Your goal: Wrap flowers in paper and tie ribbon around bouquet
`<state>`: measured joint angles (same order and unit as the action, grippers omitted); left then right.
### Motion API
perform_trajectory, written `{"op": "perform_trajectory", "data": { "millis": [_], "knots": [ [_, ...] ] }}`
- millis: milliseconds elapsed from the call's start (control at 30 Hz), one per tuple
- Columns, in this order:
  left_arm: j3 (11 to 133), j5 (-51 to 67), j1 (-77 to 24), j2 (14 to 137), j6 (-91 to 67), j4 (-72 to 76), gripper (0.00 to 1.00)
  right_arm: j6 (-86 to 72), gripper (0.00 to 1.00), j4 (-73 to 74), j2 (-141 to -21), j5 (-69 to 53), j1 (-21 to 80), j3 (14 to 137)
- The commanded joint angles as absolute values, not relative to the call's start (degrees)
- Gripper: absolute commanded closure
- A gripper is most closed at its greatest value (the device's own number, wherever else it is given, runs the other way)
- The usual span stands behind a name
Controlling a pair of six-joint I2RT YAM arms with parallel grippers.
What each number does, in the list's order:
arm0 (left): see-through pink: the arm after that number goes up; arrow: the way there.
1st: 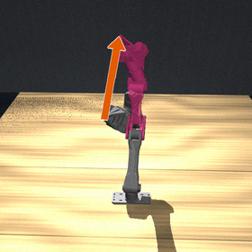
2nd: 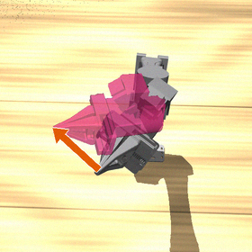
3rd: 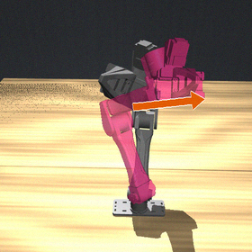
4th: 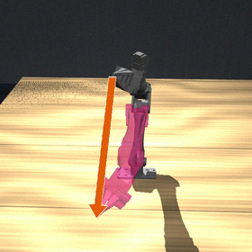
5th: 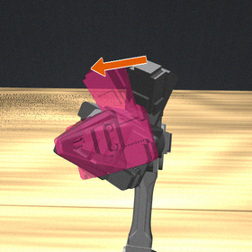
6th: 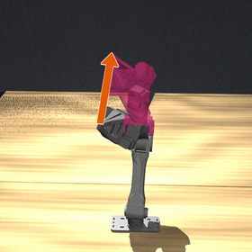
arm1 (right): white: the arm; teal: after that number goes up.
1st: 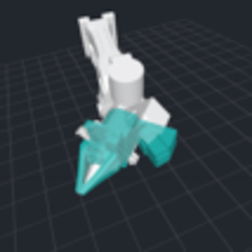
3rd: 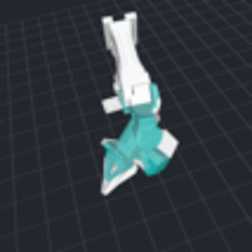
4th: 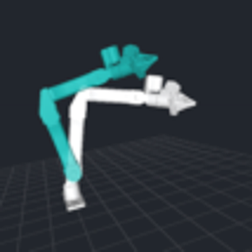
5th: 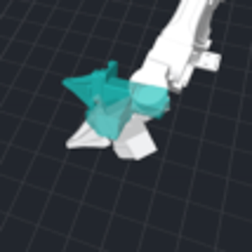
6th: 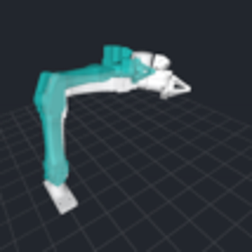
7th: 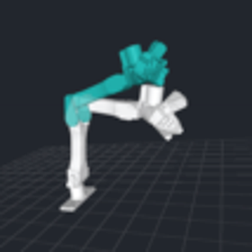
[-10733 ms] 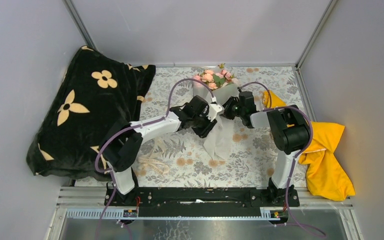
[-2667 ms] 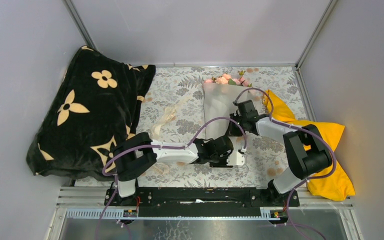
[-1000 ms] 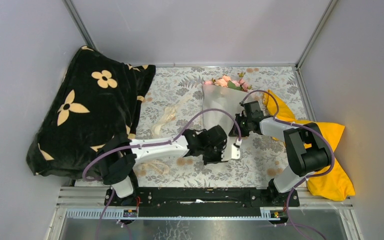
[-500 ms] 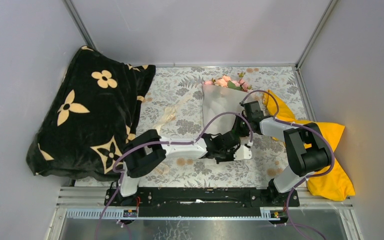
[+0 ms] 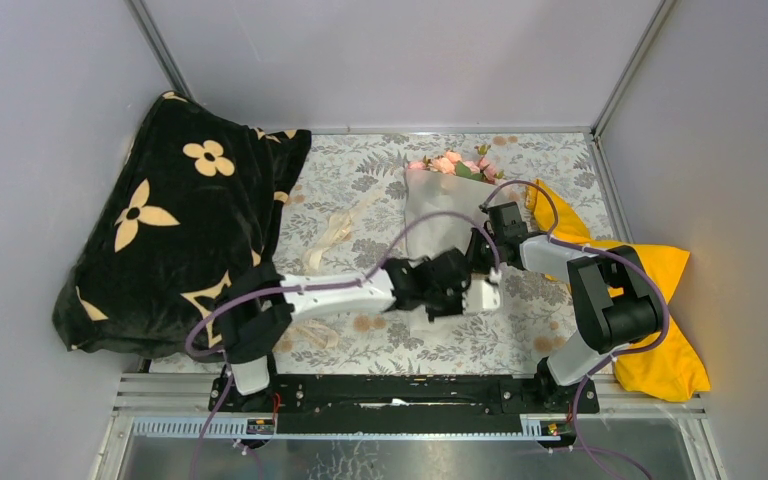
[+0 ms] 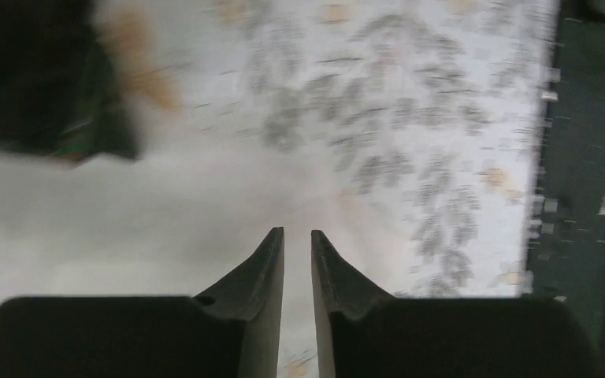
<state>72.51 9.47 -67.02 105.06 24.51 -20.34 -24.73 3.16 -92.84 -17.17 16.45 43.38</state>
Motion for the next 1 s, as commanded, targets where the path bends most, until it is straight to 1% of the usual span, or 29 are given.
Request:
{"op": "perform_trajectory", "data": {
  "millis": [0,133,267,467,567,667,800,967],
  "knots": [
    [72.75,10.58,-57.88,104.35,21.85,-19.04,0.76,-24.6,1.0,2.93,-92.31,-16.56,16.26,42.53],
    [73.61,13.6,-51.37,108.88,17.85,-17.11,0.78,-24.67,1.0,2.83,-92.67,-16.74,16.26,42.55],
    [74.25,12.3,-45.38,112.47,13.25,-13.14,0.79,-24.52,1.0,3.02,-92.81,-16.71,16.28,42.45],
    [70.36,15.04,-37.24,110.71,6.72,-10.62,0.79,-23.97,1.0,3.86,-92.94,-15.69,16.26,42.78],
    [67.57,16.21,-35.71,109.99,6.45,-11.1,0.78,-23.66,1.0,4.26,-93.44,-15.63,16.26,43.18],
    [66.68,14.14,-34.0,110.12,7.34,-11.71,0.77,-23.51,1.0,4.31,-93.92,-15.66,16.26,43.32],
    [71.32,13.83,-31.74,109.44,6.95,-15.71,0.77,-23.31,1.0,4.38,-94.14,-15.79,16.26,43.26],
    [76.73,21.81,-32.94,105.71,7.44,-15.06,0.75,-23.35,1.0,4.55,-94.06,-15.75,16.26,43.57]
  ]
}}
